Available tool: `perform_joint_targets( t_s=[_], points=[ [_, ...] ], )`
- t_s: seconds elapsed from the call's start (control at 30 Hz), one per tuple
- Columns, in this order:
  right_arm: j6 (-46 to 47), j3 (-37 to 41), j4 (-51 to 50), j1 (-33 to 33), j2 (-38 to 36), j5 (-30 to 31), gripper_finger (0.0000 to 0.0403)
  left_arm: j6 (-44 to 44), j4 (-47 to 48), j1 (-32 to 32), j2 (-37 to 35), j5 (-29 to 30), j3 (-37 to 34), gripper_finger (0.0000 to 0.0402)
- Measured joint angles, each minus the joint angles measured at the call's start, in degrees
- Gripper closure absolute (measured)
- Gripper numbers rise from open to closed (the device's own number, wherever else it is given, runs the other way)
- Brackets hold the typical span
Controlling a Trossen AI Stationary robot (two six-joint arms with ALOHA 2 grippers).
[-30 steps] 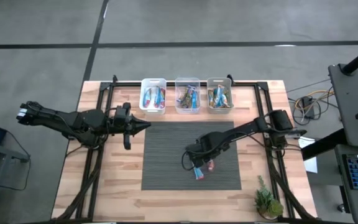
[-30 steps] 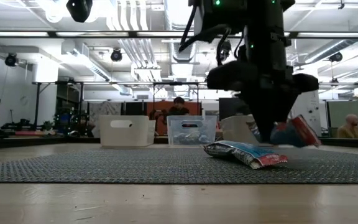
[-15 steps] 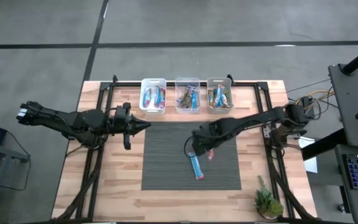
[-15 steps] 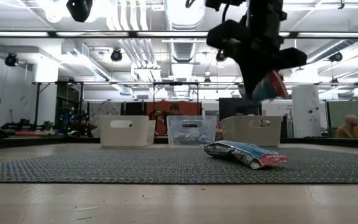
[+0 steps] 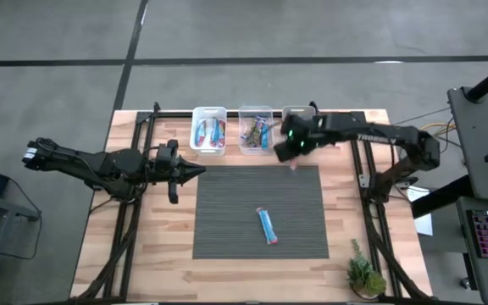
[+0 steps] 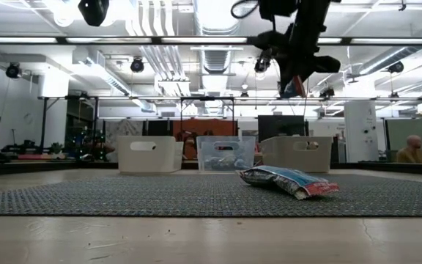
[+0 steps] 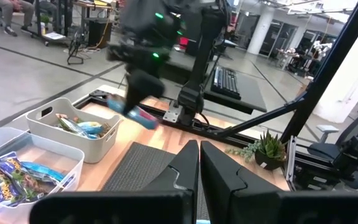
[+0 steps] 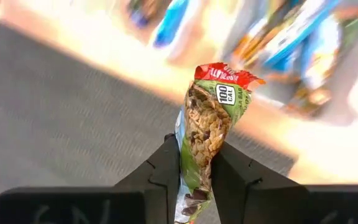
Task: Pick and place Granola Bars by type
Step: Put the red granola bar into the white bin
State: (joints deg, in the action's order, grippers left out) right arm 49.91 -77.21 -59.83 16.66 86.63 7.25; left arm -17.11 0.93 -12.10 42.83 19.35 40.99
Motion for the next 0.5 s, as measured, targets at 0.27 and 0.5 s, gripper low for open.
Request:
perform_joint_targets(
  t_s=[0.27, 0.5],
  points=[
    [-6.6, -0.4, 6.9, 9.8, 0.0, -7.6, 0.0335, -1.0, -0.1, 0.0, 0.0, 0.0, 0.0, 0.0401],
    [-8.3, -0.3, 25.4, 10.0, 2.2, -17.2, 0.0335, -0.8, -0.1, 0.0, -0.2, 0.0, 0.8, 0.0401]
  ],
)
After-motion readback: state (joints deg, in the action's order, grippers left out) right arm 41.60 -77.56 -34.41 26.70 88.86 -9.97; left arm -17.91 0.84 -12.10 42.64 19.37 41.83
